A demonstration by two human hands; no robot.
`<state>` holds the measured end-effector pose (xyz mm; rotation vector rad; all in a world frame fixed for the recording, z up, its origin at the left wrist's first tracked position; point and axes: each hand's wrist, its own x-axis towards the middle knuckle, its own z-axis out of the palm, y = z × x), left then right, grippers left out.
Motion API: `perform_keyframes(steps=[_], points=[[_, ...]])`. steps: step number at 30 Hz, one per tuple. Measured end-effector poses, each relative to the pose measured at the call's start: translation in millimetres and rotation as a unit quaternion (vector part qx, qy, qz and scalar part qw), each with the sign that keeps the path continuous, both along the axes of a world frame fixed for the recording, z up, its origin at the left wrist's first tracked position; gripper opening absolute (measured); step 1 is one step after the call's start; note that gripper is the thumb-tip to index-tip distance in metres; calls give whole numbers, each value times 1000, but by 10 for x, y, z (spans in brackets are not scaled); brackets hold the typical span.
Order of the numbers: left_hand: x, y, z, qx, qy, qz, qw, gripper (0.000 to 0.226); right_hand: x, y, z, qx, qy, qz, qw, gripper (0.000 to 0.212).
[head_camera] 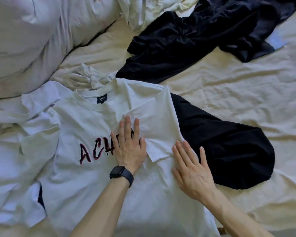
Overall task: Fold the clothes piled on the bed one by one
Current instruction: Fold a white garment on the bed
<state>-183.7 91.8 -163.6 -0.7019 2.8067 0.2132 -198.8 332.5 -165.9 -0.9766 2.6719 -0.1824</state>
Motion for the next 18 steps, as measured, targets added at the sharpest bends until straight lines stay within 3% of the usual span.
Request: perform_keyframes(steps=[3, 7, 10, 14, 18], points=[[85, 162, 26, 18, -2, -50, 999, 69, -52, -189, 127, -13, 15, -34, 999, 59], [218, 211, -18, 31, -84, -84, 992, 71, -461, -817, 227, -67, 20, -36, 997, 59], [348, 105, 2, 16, -78, -79, 994, 68, -789, -1112, 104, 1, -36, 11, 999, 62], [790, -312, 71, 12, -61, 11, 998, 70, -894, -1167, -77, 127, -111, -11, 986, 64], [1357, -1066, 343, -23, 23, 130, 991, 74, -675, -1349, 106, 98, -97, -77, 987, 65]])
